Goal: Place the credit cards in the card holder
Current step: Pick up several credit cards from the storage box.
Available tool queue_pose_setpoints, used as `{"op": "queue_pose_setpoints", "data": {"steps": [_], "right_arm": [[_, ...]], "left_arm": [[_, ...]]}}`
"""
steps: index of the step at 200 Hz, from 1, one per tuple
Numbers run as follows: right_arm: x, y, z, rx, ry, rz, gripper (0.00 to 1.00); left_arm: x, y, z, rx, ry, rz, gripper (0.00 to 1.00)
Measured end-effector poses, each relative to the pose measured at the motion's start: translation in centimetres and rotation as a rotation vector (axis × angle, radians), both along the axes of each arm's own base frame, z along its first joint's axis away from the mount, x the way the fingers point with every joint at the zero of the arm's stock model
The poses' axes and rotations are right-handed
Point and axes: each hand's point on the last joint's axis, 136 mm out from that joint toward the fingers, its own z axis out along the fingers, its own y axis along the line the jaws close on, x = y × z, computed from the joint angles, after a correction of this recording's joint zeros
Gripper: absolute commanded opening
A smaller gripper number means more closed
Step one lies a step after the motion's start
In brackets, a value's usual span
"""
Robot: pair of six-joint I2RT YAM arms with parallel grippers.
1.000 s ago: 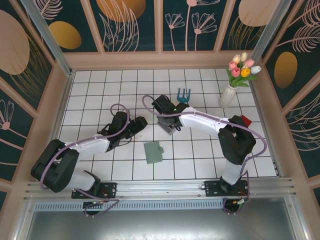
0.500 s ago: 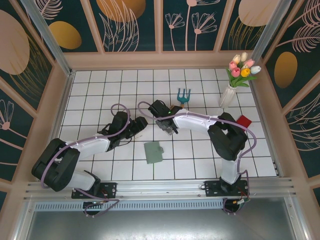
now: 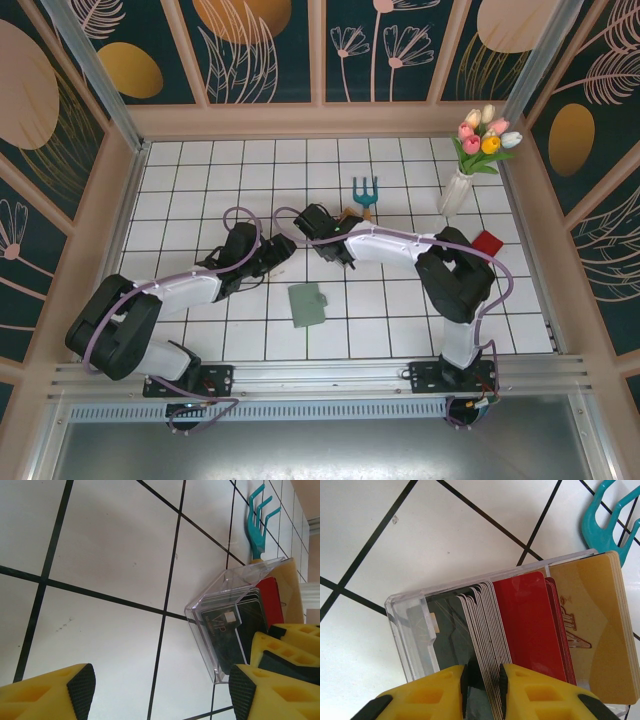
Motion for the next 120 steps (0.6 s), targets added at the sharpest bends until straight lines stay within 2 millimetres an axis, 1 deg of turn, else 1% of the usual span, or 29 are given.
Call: {"op": "queue_pose_setpoints", "data": {"steps": [32, 68, 76, 91, 102, 120], "right_arm": [[0.0, 0.0, 0.2, 0.000, -0.004, 0.004, 0.20], [0.1, 0.0, 0.7, 0.003, -0.013, 0.005, 0.17], [0.1, 0.0, 0.8, 0.004, -0.017, 0.007, 0.14], [0.1, 0.0, 1.1, 0.007, -0.022, 0.007, 0.12], [0.1, 0.0, 1.3, 0.009, -0.024, 0.009, 0.07], [0.1, 0.0, 1.5, 0.014, -0.027, 0.008, 0.06]], "left_arm": [[0.0, 0.0, 0.0, -0.002, 0.001, -0.002, 0.73], [0.0, 0.0, 0.0, -0.001, 0.001, -0.003, 0.73], [0.0, 0.0, 0.0, -0.001, 0.001, -0.003, 0.73], [0.0, 0.0, 0.0, -0.001, 0.001, -0.003, 0.73], [0.0, -0.1, -0.1, -0.001, 0.002, -0.003, 0.73], [0.0, 0.0, -0.2, 0.002, 0.006, -0.003, 0.73]]}}
